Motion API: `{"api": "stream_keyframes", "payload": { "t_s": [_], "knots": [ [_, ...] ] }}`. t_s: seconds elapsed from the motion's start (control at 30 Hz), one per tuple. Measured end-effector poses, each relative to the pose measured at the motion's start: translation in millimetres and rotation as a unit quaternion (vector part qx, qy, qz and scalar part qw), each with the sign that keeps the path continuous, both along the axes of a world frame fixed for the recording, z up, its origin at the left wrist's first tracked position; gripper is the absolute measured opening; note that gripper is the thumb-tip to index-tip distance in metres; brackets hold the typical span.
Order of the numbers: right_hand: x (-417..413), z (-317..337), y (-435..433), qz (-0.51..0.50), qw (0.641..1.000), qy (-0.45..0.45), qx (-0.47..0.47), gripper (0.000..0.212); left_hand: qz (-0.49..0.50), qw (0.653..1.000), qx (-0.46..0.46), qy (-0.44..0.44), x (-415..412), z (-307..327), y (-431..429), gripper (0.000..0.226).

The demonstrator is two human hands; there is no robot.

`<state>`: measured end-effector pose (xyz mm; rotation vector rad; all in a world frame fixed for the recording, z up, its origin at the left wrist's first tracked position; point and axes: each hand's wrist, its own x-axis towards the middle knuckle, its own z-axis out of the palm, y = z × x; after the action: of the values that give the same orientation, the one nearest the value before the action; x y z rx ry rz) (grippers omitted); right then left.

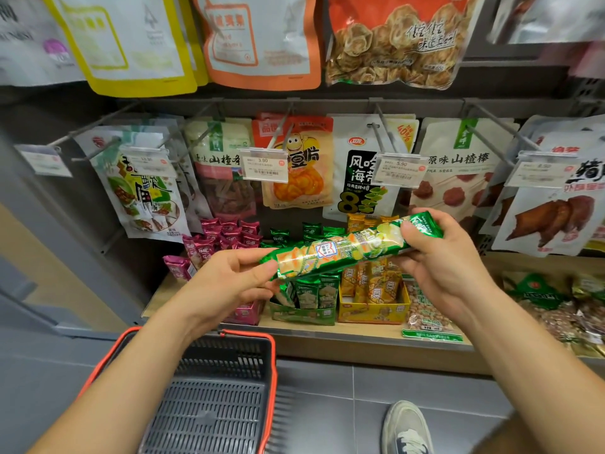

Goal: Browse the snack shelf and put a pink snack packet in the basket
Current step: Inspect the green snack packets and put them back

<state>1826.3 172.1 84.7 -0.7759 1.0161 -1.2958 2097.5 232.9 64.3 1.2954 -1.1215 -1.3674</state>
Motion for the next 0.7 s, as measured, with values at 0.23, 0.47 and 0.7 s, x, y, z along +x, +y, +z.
{"api": "stream_keyframes", "payload": {
  "t_s": [0.23,0.47,0.7],
  "knots": [
    [-2,3,5,0.079,0.993,0.089,0.006,0.023,0.137,0.98,-0.052,-0.135,3,-8,-8,0.03],
    [1,15,14,0.085,0.972,0.176,-0.134,0.034,0.127,0.915,-0.081,-0.373,-4,-18,-18,0.035],
    [12,28,30,0.042,0.804,0.41,-0.428,0.04,0.032,0.839,-0.145,-0.523,-27,-29,-30,0.035]
  ]
}}
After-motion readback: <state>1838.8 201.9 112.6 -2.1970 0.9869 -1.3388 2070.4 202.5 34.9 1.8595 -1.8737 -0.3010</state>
